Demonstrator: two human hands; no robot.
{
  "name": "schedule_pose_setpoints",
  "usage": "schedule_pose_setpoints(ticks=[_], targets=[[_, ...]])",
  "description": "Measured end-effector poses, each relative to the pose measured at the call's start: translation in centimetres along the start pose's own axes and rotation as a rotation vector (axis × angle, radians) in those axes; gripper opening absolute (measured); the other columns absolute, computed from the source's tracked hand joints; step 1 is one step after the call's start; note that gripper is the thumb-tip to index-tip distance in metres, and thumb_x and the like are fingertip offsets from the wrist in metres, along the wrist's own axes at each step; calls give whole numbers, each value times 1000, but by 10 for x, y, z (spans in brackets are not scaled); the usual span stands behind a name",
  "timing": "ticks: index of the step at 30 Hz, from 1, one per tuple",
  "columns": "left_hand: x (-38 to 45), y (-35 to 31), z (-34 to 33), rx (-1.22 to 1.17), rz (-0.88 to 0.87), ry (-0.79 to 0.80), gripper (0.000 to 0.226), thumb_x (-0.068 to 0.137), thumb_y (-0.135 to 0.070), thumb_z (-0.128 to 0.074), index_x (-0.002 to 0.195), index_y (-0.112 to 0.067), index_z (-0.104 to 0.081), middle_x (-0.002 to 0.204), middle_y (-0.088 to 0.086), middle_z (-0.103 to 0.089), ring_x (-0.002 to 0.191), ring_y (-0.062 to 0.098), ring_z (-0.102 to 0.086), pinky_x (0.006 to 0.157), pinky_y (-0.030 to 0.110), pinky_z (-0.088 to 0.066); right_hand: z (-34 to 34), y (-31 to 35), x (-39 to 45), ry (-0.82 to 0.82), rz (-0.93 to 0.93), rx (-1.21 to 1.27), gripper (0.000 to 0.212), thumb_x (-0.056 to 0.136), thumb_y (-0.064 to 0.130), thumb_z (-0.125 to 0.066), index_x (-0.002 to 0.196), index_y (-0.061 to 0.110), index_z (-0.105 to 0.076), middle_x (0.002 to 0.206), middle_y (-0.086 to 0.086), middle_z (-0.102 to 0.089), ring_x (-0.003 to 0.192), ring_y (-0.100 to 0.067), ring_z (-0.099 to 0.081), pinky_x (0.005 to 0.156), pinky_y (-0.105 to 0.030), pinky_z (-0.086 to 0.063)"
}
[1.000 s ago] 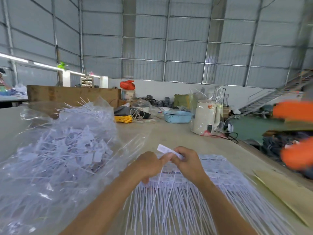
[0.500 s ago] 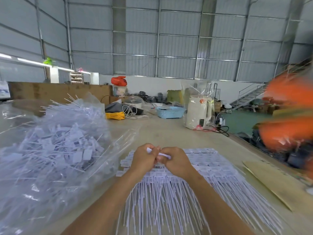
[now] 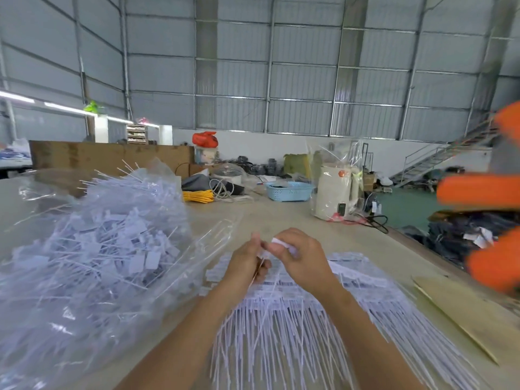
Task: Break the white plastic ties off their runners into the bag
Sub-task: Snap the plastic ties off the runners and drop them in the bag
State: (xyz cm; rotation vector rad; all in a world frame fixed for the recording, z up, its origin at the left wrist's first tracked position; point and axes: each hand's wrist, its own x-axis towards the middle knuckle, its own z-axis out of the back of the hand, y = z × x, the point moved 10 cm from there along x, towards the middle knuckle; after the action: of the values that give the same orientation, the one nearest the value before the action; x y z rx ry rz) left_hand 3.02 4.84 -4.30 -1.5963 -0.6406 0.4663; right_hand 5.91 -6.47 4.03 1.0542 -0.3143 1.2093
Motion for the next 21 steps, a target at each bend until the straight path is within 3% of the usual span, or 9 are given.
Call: schedule_pose_setpoints(ticks=[2,4,6,9,11,14,18,21], targets=[[-6,-7,-26,-75,-9,182,67,89,-68,-26,98,-12,-62,65,12,-54,54,16,-44,50,24,-30,3,-4,0,-24,-27,6,9,85,20,-66,87,13,-72,98,-5,-49,88,-13,-53,79,-29,-44],[-15,-10,-42,-58,-40,301,71,82,-70,-30,108,-12,-62,85,19,-55,72,26,-51,62,32,-39,5,-9,-1,-49,-43,-25,15,83,19,-67,98,20,-72,106,0,-43,96,-11,-52,82,-25,-43],[-20,-12,-44,-7,-71,290,54,89,-58,-44,100,-8,-61,78,15,-61,69,24,-58,65,32,-49,4,-14,-3,-38,-52,-56,34,81,12,-66,113,22,-63,113,0,-40,100,-12,-52,85,-28,-46],[-21,-20,-34,11,-163,171,25,95,-32,-54,87,-9,-60,56,3,-59,44,14,-53,43,18,-41,1,-21,-5,94,-91,-10,47,80,17,-69,122,26,-52,114,7,-45,94,4,-52,81,-13,-44],[-20,-26,-25,30,-221,93,23,97,-27,-51,88,-8,-60,49,1,-55,38,11,-48,39,17,-35,-3,-29,-7,207,-154,94,41,79,23,-73,115,29,-54,107,13,-55,93,14,-53,77,-2,-39],[-20,-30,-23,93,-272,74,27,98,-26,-49,82,-6,-58,50,1,-50,37,11,-41,39,18,-33,-2,-33,-9,243,-190,187,8,86,23,-67,93,21,-64,85,8,-66,73,5,-60,69,-10,-45],[-21,-30,-22,158,-308,30,30,98,-24,-51,72,-9,-55,45,-7,-46,37,5,-38,39,17,-32,-1,-33,-9,235,-184,67,29,90,24,-61,67,5,-62,61,-2,-56,50,-4,-46,54,-19,-39],[-15,-29,-17,211,-299,-47,29,96,-26,-53,71,-12,-56,37,-9,-45,34,3,-38,38,18,-31,1,-30,-5,193,-132,-153,39,89,25,-62,58,6,-47,53,0,-37,53,-16,-33,55,-30,-27]])
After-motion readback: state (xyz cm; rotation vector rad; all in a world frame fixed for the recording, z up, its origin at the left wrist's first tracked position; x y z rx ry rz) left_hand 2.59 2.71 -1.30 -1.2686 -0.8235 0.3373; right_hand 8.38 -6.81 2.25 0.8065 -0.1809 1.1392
